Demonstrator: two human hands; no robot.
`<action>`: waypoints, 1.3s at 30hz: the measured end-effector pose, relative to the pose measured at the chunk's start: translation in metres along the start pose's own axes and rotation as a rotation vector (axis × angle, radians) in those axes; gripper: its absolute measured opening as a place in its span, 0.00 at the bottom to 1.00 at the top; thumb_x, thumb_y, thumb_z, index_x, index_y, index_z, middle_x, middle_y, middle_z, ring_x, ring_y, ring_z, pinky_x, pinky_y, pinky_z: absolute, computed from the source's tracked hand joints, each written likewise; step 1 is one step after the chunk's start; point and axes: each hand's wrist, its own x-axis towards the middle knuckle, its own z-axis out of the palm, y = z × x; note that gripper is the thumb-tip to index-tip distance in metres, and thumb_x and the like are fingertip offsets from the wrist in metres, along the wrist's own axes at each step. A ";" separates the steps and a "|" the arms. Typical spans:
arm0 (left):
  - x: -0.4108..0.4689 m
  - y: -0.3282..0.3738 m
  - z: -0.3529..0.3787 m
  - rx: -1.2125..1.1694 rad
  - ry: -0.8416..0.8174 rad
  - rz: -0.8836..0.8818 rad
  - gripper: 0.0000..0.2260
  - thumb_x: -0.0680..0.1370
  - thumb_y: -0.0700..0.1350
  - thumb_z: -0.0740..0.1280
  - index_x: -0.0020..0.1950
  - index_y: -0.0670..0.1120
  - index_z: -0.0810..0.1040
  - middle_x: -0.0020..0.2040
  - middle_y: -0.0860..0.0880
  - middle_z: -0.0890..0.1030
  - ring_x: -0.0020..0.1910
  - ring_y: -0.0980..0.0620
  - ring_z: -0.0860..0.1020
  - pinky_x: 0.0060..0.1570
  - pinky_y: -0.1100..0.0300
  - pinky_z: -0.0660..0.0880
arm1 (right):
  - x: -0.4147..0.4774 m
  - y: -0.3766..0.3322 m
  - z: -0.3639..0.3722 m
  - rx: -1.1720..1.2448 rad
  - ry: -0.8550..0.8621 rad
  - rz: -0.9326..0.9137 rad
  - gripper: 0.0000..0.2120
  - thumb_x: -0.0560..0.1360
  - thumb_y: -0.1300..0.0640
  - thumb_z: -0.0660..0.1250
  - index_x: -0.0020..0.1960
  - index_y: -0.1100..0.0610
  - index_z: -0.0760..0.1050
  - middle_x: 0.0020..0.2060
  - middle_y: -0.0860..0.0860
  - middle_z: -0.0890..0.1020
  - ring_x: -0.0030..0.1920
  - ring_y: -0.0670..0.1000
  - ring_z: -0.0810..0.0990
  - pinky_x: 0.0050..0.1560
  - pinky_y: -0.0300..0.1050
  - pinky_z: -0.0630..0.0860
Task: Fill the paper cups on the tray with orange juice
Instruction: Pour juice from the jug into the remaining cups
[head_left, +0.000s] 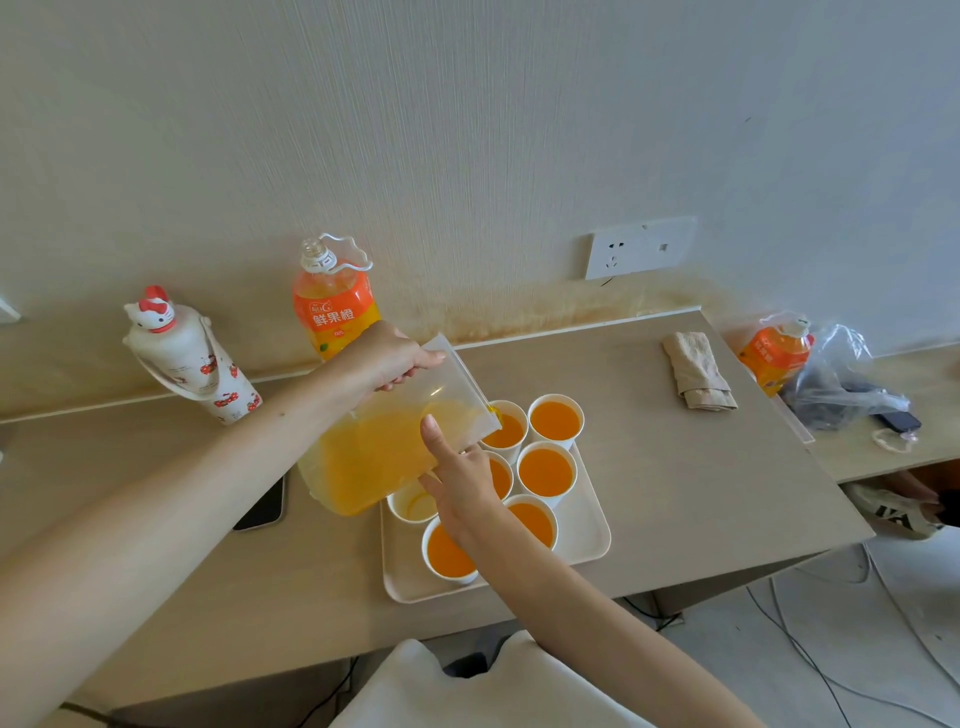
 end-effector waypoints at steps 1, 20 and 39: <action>0.000 0.000 0.000 0.000 0.000 0.001 0.19 0.74 0.48 0.73 0.30 0.45 0.67 0.25 0.48 0.66 0.25 0.52 0.63 0.30 0.60 0.61 | 0.000 -0.001 0.000 0.004 -0.006 -0.002 0.33 0.63 0.44 0.74 0.64 0.49 0.67 0.56 0.48 0.79 0.59 0.52 0.77 0.60 0.51 0.74; 0.000 -0.001 0.000 0.004 0.006 -0.012 0.19 0.74 0.48 0.73 0.30 0.44 0.67 0.26 0.48 0.67 0.25 0.52 0.63 0.29 0.61 0.61 | 0.000 0.001 0.000 0.011 -0.014 0.002 0.35 0.62 0.44 0.75 0.65 0.51 0.68 0.58 0.51 0.80 0.59 0.53 0.78 0.62 0.53 0.75; 0.003 -0.002 -0.002 0.003 -0.006 0.001 0.19 0.74 0.47 0.73 0.29 0.44 0.67 0.26 0.48 0.67 0.25 0.52 0.63 0.29 0.62 0.61 | 0.002 0.001 0.003 0.016 0.005 0.013 0.38 0.60 0.43 0.75 0.67 0.52 0.67 0.59 0.52 0.79 0.62 0.55 0.77 0.67 0.57 0.72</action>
